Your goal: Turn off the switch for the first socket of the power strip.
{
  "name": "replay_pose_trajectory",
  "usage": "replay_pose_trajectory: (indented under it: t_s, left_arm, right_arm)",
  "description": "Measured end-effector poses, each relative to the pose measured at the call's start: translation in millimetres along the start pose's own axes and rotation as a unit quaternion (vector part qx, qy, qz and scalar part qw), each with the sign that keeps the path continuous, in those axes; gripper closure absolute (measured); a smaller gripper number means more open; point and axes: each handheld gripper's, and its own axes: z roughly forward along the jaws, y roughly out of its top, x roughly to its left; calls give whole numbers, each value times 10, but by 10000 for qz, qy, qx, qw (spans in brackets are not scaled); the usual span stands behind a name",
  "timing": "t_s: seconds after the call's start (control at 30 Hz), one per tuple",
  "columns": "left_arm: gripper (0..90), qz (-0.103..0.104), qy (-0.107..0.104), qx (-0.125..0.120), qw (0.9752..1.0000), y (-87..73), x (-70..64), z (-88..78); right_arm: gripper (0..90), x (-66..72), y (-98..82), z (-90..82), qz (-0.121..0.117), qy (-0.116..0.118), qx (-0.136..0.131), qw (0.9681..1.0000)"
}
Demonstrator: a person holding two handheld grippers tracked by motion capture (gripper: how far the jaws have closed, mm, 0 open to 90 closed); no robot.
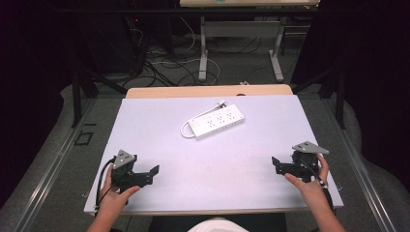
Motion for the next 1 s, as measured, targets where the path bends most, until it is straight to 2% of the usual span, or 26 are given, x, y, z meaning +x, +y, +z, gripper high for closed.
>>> replay_pose_trajectory:
  t_s: [0.17, 0.3, 0.47, 0.77, 0.9, 1.0]
  left_arm:
    - [36, 9, 69, -40, 10000, -9, 5, -34]
    - [39, -56, 97, -73, 9999, -18, 12, -54]
    - [51, -103, 118, -100, 9998, -21, 29, -71]
    - [60, -190, 159, -119, 9996, -21, 41, -75]
    - [60, -218, 202, -103, 9995, -23, 55, -79]
    - [60, -257, 256, -66, 9993, -30, 69, -69]
  right_arm:
    - [64, 14, 24, 25, -2, 71, 97, 9999]
    - [153, 37, 68, 12, 47, 83, 200, 9998]
    - [150, 76, 165, 14, 150, 197, 246, 9994]
    - [150, 172, 338, 42, -94, 311, 294, 9990]
    - [150, 211, 425, 70, -95, 445, 325, 9984]
    - [150, 233, 488, 93, -172, 464, 335, 9982]
